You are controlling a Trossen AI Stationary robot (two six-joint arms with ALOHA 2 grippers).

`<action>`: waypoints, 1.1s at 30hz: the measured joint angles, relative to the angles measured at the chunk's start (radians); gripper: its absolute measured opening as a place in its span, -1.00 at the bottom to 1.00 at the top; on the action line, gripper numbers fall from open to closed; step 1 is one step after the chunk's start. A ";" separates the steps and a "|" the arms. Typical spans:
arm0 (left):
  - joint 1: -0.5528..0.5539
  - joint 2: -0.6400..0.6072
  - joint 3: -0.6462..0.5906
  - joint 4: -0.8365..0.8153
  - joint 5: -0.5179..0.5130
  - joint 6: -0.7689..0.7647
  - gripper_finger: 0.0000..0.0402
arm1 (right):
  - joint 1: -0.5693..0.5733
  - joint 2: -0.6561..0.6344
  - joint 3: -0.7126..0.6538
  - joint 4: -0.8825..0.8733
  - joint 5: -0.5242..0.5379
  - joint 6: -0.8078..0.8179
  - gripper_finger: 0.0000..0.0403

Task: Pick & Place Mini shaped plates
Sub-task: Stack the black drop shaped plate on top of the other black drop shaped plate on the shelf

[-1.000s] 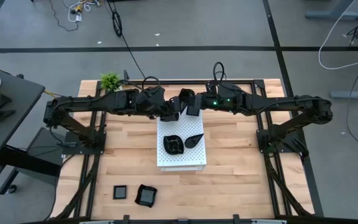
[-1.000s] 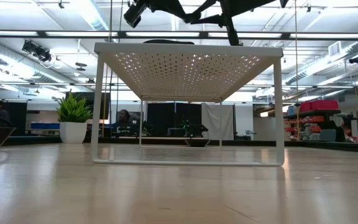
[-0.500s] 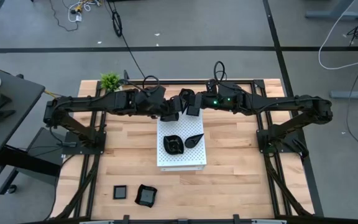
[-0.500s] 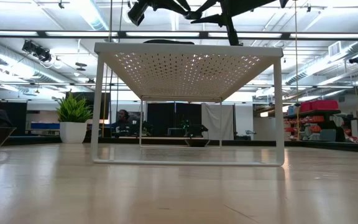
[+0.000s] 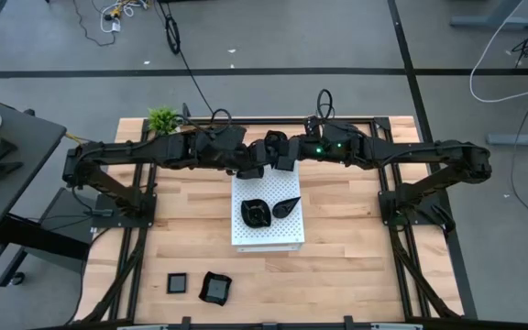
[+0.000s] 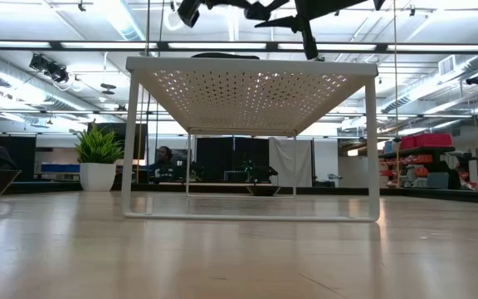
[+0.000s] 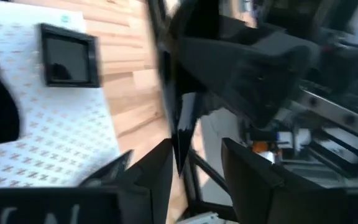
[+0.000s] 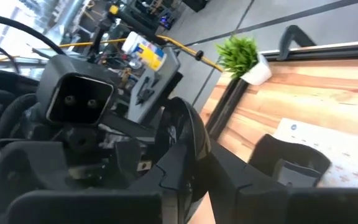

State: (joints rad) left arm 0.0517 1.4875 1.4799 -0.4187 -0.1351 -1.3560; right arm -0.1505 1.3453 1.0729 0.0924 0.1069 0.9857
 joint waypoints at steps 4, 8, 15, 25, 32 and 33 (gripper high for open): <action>0.000 -0.029 0.000 0.023 -0.003 0.019 -0.26 | -0.020 -0.017 0.001 -0.007 -0.040 -0.009 -0.74; 0.000 -0.074 0.002 0.023 -0.040 0.048 -0.25 | -0.043 -0.054 -0.001 -0.014 -0.048 -0.027 -0.74; 0.011 -0.144 0.000 0.003 -0.065 0.120 -0.25 | -0.093 -0.113 -0.001 -0.076 -0.171 -0.053 -0.74; 0.042 -0.226 0.001 0.004 -0.074 0.198 -0.25 | -0.164 -0.124 -0.001 -0.194 -0.570 -0.131 -0.74; 0.042 -0.228 0.001 0.002 -0.040 0.227 -0.25 | -0.190 -0.123 -0.001 -0.307 -0.711 -0.252 -0.74; 0.042 -0.228 0.001 0.002 -0.033 0.224 -0.25 | -0.190 -0.123 -0.001 -0.317 -0.719 -0.262 -0.74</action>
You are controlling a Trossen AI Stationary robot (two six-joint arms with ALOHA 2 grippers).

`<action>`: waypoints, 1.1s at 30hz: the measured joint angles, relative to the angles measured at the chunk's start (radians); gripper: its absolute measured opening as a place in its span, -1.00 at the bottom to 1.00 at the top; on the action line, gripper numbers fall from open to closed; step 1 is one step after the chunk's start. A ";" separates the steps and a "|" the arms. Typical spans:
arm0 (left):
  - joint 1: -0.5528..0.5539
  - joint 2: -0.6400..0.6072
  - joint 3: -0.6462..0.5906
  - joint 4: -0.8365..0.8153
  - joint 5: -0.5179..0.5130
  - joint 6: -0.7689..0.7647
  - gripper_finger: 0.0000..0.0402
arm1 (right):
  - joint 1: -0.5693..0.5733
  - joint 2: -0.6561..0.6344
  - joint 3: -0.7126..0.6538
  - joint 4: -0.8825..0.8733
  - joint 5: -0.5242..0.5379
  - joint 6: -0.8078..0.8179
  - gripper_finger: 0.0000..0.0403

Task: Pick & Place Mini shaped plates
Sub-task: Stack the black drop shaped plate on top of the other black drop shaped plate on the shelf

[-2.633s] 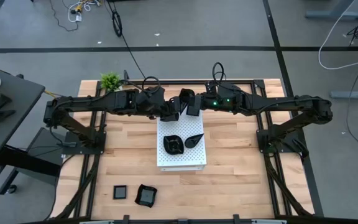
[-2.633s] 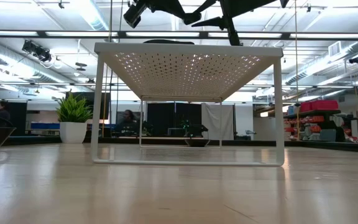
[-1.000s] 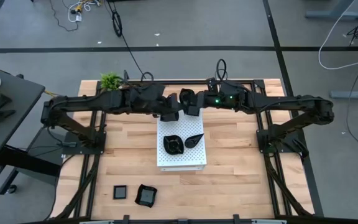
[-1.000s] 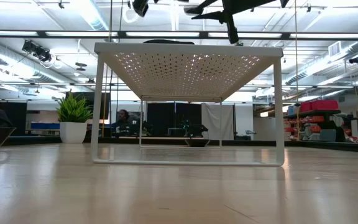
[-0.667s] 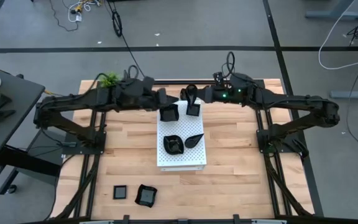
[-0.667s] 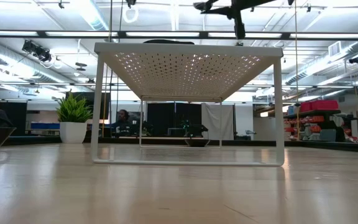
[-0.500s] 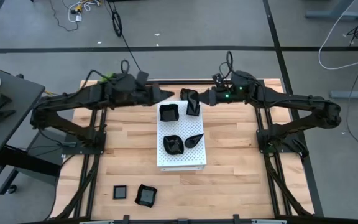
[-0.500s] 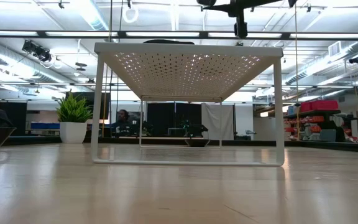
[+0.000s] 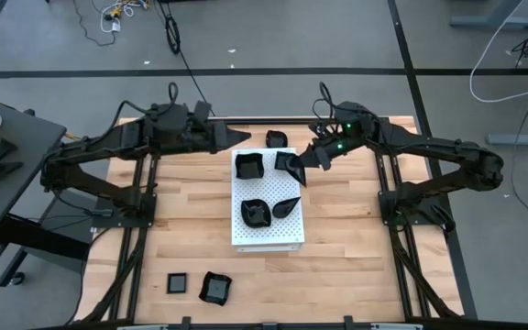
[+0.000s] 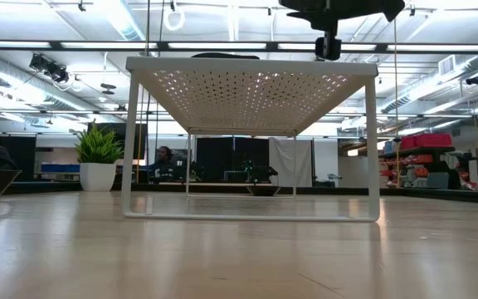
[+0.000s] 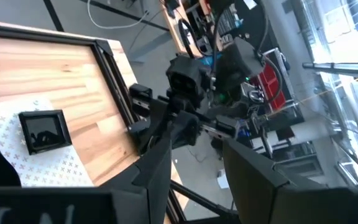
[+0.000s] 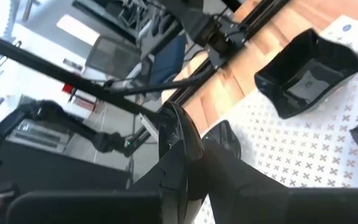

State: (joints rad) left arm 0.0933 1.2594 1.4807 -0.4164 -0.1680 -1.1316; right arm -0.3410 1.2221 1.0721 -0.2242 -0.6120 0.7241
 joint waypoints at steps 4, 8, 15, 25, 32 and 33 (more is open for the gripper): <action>0.000 0.001 0.000 0.000 0.008 -0.001 -0.25 | 0.002 0.008 0.000 -0.004 -0.039 -0.008 -0.74; 0.000 0.001 0.000 0.000 0.008 0.000 -0.25 | 0.024 0.023 0.000 0.022 -0.072 -0.006 -0.74; 0.000 0.001 0.000 0.001 0.035 0.000 -0.25 | 0.073 0.055 0.040 0.094 -0.088 -0.023 -0.74; 0.000 0.001 0.000 0.005 0.035 0.000 -0.25 | 0.079 0.129 0.315 -0.208 -0.087 -0.303 -0.74; 0.000 0.001 0.000 0.005 0.035 0.005 -0.25 | 0.079 0.220 0.485 -0.425 -0.084 -0.494 -0.74; 0.000 0.001 0.000 0.005 0.035 0.016 -0.25 | 0.079 0.234 0.504 -0.448 -0.084 -0.523 -0.74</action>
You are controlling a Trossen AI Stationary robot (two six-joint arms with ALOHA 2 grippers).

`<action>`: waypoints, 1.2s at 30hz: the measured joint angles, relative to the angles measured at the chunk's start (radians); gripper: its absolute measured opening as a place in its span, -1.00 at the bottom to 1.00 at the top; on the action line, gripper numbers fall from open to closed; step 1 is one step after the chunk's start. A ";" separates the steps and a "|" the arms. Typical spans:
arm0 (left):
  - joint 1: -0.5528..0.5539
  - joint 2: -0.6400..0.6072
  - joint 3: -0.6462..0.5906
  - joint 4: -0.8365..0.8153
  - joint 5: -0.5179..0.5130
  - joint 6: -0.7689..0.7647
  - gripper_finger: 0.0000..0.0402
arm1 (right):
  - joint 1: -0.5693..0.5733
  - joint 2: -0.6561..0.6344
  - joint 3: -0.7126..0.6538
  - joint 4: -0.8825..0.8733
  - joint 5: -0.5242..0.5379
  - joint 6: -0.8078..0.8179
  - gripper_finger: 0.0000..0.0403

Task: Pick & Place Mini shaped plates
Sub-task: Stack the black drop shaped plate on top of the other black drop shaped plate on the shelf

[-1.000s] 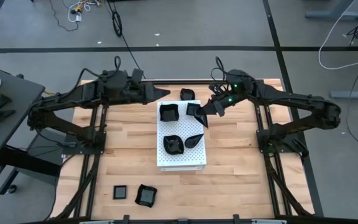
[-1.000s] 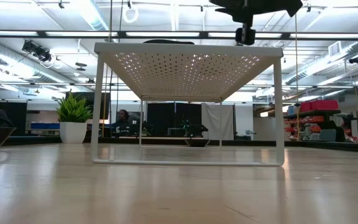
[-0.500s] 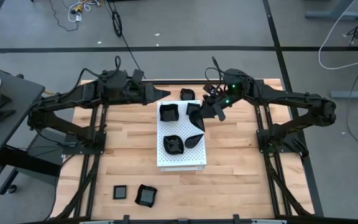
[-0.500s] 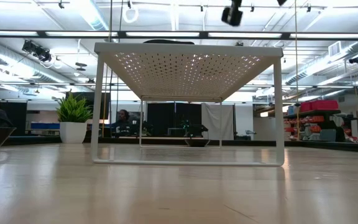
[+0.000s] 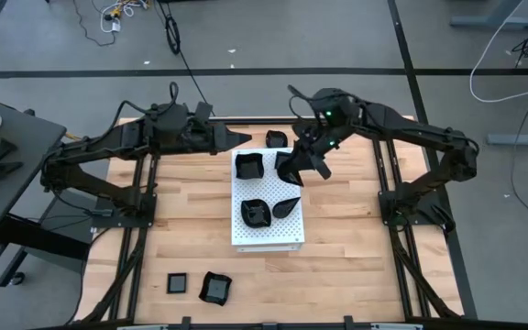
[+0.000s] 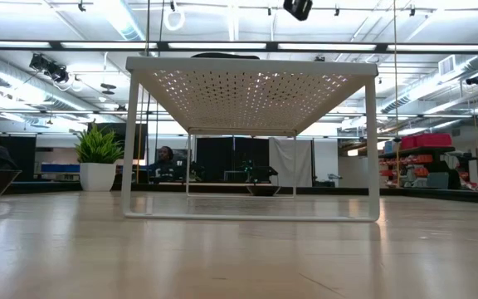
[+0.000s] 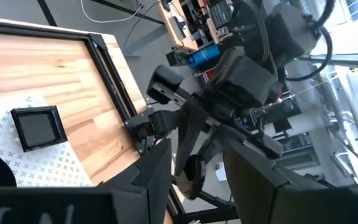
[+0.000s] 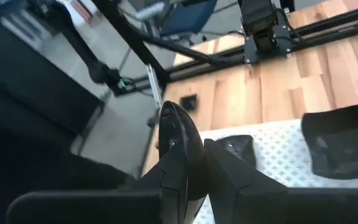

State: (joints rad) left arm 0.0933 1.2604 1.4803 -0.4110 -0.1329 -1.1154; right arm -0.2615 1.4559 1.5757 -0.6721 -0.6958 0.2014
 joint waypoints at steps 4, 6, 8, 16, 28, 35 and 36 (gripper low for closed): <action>0.000 0.000 0.000 -0.003 0.000 0.023 -0.25 | 0.003 0.046 0.030 -0.097 0.007 -0.130 -0.74; 0.000 0.000 0.000 -0.005 0.000 0.025 -0.25 | 0.004 0.061 0.030 -0.143 0.008 -0.197 -0.74; 0.000 0.000 0.000 -0.005 0.001 0.028 -0.25 | 0.007 0.075 0.030 -0.191 0.008 -0.257 -0.74; 0.009 -0.011 -0.001 -0.053 0.135 0.187 -0.25 | 0.036 0.135 0.031 -0.246 0.046 -0.381 -0.74; 0.012 -0.175 -0.001 -0.291 0.025 0.304 -0.25 | 0.103 0.223 0.031 -0.363 0.133 -0.530 -0.74; 0.012 -0.234 -0.001 -0.294 -0.037 0.323 -0.25 | 0.137 0.244 0.031 -0.348 0.222 -0.540 -0.74; 0.012 -0.236 -0.001 -0.293 -0.039 0.325 -0.25 | 0.140 0.245 0.031 -0.347 0.232 -0.540 -0.74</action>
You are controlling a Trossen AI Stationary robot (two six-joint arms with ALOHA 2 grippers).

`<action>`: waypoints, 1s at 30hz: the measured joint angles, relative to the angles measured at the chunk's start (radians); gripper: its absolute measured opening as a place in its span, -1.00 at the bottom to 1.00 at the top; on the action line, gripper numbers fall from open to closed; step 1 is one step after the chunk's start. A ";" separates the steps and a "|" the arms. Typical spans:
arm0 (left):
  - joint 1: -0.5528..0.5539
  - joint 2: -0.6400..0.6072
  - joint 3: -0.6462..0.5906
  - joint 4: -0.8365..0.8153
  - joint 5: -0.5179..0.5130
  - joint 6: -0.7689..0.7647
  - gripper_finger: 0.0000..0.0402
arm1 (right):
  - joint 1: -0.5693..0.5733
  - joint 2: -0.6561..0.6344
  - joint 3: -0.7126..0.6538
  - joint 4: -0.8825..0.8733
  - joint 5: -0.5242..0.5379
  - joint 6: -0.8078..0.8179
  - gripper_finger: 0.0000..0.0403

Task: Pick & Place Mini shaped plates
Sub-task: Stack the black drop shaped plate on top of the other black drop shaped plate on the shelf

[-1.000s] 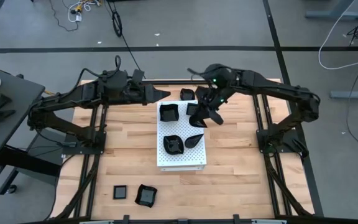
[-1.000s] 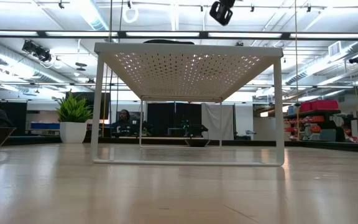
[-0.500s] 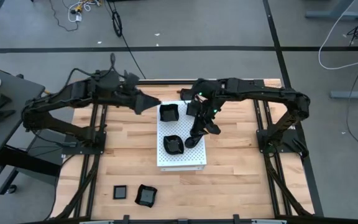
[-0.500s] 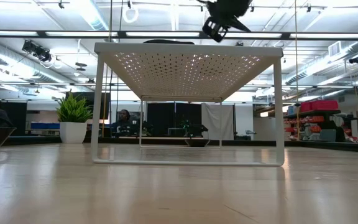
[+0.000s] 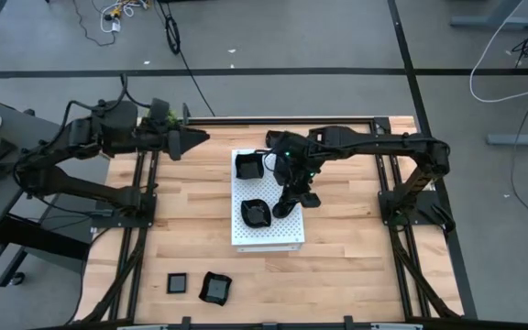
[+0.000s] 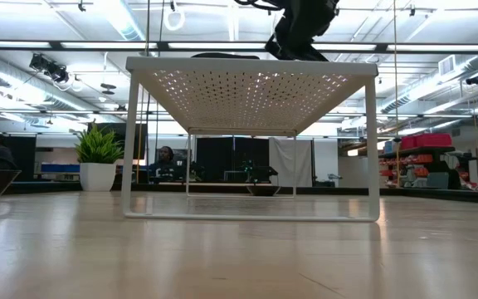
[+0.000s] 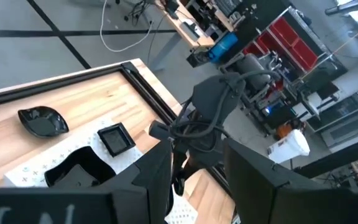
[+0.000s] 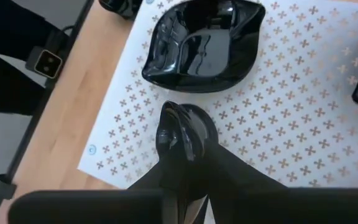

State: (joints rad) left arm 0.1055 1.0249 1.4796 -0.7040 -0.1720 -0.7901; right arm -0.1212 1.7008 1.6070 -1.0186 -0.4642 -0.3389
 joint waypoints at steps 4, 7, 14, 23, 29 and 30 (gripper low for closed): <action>0.000 -0.004 0.000 -0.009 0.000 0.002 -0.25 | 0.018 0.001 0.000 0.017 0.029 0.000 -0.74; 0.000 -0.005 0.000 -0.019 0.000 0.002 -0.25 | 0.035 0.001 0.012 0.020 0.039 0.009 -0.74; 0.000 -0.005 0.000 -0.028 0.000 0.002 -0.25 | 0.065 0.001 0.071 0.041 0.038 0.051 -0.74; 0.000 -0.005 0.000 -0.027 0.000 0.002 -0.25 | 0.091 0.007 0.093 0.036 0.037 0.105 -0.74; 0.000 -0.005 0.000 -0.027 0.000 0.001 -0.25 | 0.094 0.050 0.094 -0.021 0.022 0.084 -0.74; 0.000 -0.005 0.000 -0.027 0.000 0.001 -0.25 | 0.094 0.060 0.093 -0.027 0.021 0.077 -0.74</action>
State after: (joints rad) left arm 0.1051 1.0203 1.4796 -0.7315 -0.1715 -0.7887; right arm -0.0277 1.7611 1.7004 -1.0455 -0.4427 -0.2623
